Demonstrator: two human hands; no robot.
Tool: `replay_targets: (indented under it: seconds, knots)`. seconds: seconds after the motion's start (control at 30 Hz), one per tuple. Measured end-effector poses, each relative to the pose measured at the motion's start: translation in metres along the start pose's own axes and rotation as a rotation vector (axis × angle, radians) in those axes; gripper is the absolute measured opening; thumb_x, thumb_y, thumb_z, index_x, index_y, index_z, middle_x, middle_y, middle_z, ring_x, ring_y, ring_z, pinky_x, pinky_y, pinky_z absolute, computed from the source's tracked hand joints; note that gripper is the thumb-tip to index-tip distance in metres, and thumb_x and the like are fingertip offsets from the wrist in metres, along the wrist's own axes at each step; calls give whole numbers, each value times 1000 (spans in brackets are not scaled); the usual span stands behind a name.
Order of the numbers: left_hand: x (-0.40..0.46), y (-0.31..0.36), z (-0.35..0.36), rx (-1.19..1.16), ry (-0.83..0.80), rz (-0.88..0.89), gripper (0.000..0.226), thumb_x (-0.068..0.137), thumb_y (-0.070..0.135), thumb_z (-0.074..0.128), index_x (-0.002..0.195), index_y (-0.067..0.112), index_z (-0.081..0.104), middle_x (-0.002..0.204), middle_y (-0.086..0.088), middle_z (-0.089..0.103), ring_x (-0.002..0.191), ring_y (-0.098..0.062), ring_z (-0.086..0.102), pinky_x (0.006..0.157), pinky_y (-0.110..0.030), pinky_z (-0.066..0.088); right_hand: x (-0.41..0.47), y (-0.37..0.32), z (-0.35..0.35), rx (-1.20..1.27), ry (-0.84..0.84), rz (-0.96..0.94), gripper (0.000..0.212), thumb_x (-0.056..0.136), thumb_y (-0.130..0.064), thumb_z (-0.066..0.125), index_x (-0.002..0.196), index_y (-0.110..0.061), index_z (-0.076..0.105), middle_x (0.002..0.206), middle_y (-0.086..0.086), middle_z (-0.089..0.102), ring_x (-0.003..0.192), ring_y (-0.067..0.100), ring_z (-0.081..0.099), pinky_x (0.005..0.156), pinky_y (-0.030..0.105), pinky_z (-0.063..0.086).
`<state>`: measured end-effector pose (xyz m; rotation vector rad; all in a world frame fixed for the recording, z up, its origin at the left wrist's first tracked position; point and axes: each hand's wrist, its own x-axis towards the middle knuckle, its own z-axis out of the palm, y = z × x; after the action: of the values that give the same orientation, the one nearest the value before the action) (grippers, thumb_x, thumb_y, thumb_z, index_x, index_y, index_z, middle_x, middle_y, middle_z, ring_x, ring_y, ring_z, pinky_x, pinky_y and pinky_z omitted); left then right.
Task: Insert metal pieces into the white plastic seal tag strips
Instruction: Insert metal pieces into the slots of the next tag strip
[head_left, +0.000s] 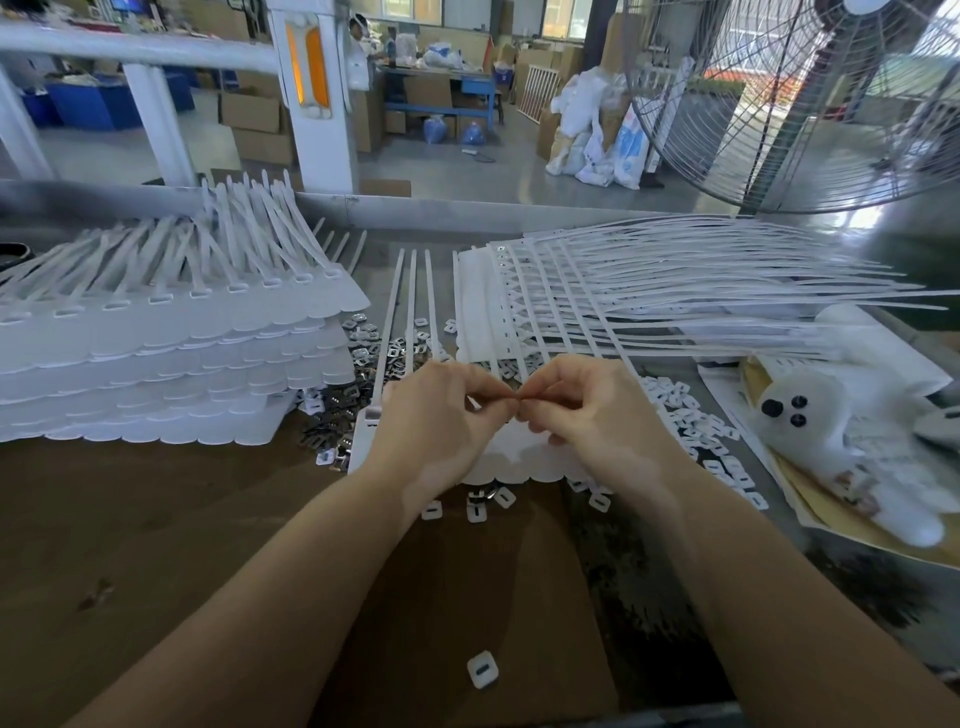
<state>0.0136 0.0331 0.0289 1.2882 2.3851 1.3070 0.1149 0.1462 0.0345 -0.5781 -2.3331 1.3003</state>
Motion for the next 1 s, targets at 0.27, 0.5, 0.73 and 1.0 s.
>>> replay_targets:
  seconds: [0.27, 0.5, 0.73, 1.0]
  knots:
    - [9, -5, -2, -189, -131, -54, 7, 85, 20, 65, 82, 20, 71, 70, 12, 64, 69, 3, 55, 64, -9, 38, -1, 3, 0, 126, 14, 10, 9, 82, -7, 67, 83, -15, 67, 74, 3, 71, 67, 9, 65, 57, 16, 50]
    - [10, -2, 1, -198, -196, -114, 15, 90, 18, 57, 82, 13, 68, 76, -2, 64, 67, -5, 50, 56, -11, 35, -2, 3, -1, 215, 26, 83, 11, 80, -8, 70, 89, -13, 68, 76, 7, 72, 66, 11, 67, 56, 16, 49]
    - [9, 3, 8, -59, -143, -149, 17, 94, 22, 51, 85, 16, 65, 77, 1, 61, 70, -12, 51, 60, -25, 37, -4, -1, 1, 155, 78, 70, 10, 80, -7, 70, 83, -17, 70, 74, 2, 72, 66, 10, 68, 57, 18, 52]
    - [7, 7, 3, -285, -130, -242, 21, 92, 18, 53, 86, 5, 68, 70, 0, 58, 67, -12, 46, 61, -24, 34, -6, 0, 3, 77, 111, -98, 23, 84, -1, 63, 85, -23, 71, 71, -8, 70, 66, 5, 65, 59, 18, 53]
